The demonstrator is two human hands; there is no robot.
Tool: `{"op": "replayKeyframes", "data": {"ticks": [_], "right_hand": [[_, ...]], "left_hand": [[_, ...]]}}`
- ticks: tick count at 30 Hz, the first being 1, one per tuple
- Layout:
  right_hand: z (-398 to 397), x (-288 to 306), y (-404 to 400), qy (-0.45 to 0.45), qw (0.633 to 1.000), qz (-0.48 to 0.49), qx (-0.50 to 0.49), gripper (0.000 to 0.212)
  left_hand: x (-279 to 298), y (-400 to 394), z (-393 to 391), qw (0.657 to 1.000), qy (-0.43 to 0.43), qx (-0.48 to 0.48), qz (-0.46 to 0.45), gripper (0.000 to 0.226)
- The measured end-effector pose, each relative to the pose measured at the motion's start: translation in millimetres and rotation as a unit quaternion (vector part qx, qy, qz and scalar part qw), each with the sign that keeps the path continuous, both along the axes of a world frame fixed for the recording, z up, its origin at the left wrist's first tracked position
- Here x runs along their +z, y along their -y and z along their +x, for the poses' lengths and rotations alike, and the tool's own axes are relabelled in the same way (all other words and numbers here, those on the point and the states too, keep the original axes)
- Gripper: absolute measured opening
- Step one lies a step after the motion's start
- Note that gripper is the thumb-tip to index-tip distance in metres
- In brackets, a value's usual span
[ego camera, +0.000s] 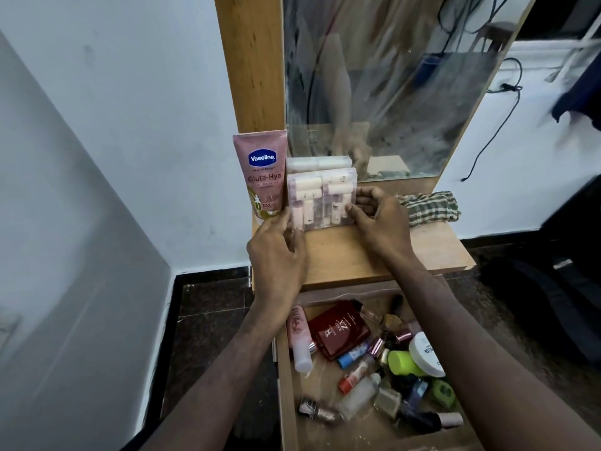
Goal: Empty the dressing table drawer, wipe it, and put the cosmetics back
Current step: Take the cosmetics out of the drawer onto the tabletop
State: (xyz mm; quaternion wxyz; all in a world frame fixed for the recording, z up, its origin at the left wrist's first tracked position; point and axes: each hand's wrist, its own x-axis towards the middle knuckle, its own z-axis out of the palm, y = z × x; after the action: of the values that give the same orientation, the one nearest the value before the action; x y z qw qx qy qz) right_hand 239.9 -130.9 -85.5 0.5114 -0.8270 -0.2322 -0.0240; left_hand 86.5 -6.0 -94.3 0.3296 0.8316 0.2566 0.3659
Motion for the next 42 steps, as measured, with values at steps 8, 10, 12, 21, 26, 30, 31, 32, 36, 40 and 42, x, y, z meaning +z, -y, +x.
{"op": "replayKeyframes", "data": {"ticks": [8, 10, 12, 21, 26, 30, 31, 32, 36, 40, 42], "right_hand": [[-31.7, 6.4, 10.6, 0.146, 0.986, -0.038, -0.067, 0.024], [-61.8, 11.1, 27.1, 0.199, 0.977, -0.012, -0.079, 0.012], [-95.4, 9.8, 44.8, 0.202, 0.977, -0.012, -0.066, 0.004], [-136.7, -61.2, 72.9, -0.005, 0.933, -0.355, 0.059, 0.044], [-130.3, -73.9, 68.4, -0.049, 0.931, -0.359, 0.044, 0.055], [-123.3, -81.5, 69.2, -0.069, 0.941, -0.328, 0.042, 0.053], [-122.0, -81.7, 69.7, -0.065, 0.943, -0.325, 0.045, 0.053], [-120.5, -81.6, 69.8, -0.063, 0.944, -0.32, 0.047, 0.054], [-116.0, -77.9, 72.2, -0.082, 0.945, -0.312, 0.06, 0.066], [-112.5, -72.1, 80.8, -0.088, 0.926, -0.351, 0.105, 0.082], [-108.5, -64.2, 90.1, -0.078, 0.918, -0.364, 0.132, 0.087]], "left_hand": [[-3.2, 8.1, -25.8, 0.998, 0.031, -0.011, 0.044, 0.035], [-12.6, 10.4, -42.5, 0.992, 0.034, -0.053, 0.106, 0.025], [-24.6, 16.3, -60.3, 0.98, 0.014, -0.114, 0.165, 0.018], [-30.8, 56.5, -90.0, 0.922, -0.206, -0.195, 0.262, 0.035], [-48.5, 68.1, -96.1, 0.852, -0.408, -0.152, 0.291, 0.073], [-48.0, 72.3, -84.3, 0.844, -0.425, -0.124, 0.301, 0.048], [-48.6, 71.8, -81.8, 0.846, -0.422, -0.124, 0.301, 0.044], [-49.5, 70.3, -80.6, 0.85, -0.416, -0.126, 0.297, 0.041], [-56.0, 60.3, -83.2, 0.875, -0.382, -0.136, 0.266, 0.05], [-64.5, 55.1, -82.9, 0.891, -0.326, -0.162, 0.272, 0.068], [-63.0, 54.1, -82.9, 0.9, -0.308, -0.17, 0.257, 0.072]]}}
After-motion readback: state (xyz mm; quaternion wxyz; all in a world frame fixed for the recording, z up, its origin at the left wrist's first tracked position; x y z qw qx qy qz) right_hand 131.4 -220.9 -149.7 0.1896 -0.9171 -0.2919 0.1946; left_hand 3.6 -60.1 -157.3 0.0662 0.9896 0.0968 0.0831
